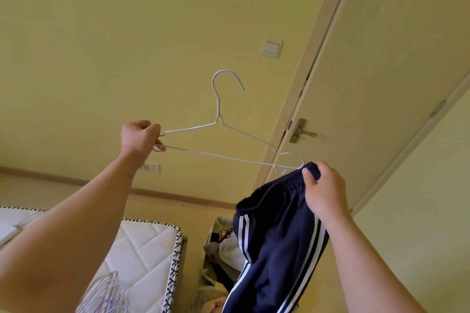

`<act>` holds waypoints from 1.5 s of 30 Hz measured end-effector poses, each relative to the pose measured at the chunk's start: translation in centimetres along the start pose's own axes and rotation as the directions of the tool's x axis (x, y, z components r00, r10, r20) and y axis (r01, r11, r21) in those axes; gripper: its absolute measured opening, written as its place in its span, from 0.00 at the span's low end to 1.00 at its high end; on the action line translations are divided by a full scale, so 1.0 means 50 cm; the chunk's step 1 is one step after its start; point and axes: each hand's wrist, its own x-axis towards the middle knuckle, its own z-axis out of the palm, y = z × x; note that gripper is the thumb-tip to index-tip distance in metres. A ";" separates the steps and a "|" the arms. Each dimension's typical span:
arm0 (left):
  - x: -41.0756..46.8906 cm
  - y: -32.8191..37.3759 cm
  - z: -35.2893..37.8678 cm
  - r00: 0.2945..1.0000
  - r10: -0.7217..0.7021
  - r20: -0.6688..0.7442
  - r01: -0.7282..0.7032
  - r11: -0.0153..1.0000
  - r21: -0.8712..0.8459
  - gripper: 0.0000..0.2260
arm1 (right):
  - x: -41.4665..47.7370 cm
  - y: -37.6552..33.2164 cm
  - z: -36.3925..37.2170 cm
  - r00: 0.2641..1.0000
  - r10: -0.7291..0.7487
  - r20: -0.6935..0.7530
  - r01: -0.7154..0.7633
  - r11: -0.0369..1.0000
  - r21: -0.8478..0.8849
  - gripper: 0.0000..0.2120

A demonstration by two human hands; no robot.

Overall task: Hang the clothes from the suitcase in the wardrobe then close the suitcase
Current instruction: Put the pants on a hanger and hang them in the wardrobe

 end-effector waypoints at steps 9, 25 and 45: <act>0.010 0.010 -0.004 1.000 0.025 0.001 -0.025 0.999 0.037 0.09 | 0.003 -0.009 0.000 0.996 -0.093 0.000 0.093 0.995 -0.021 0.12; -0.044 0.115 0.128 0.965 0.171 0.199 -0.232 0.911 0.340 0.09 | -0.022 -0.067 0.060 0.911 -0.352 0.215 0.356 0.934 0.023 0.08; -0.093 0.006 0.203 0.987 0.084 -0.136 -0.056 0.978 0.199 0.18 | -0.031 -0.105 0.014 0.991 -0.134 0.018 0.125 0.956 0.267 0.09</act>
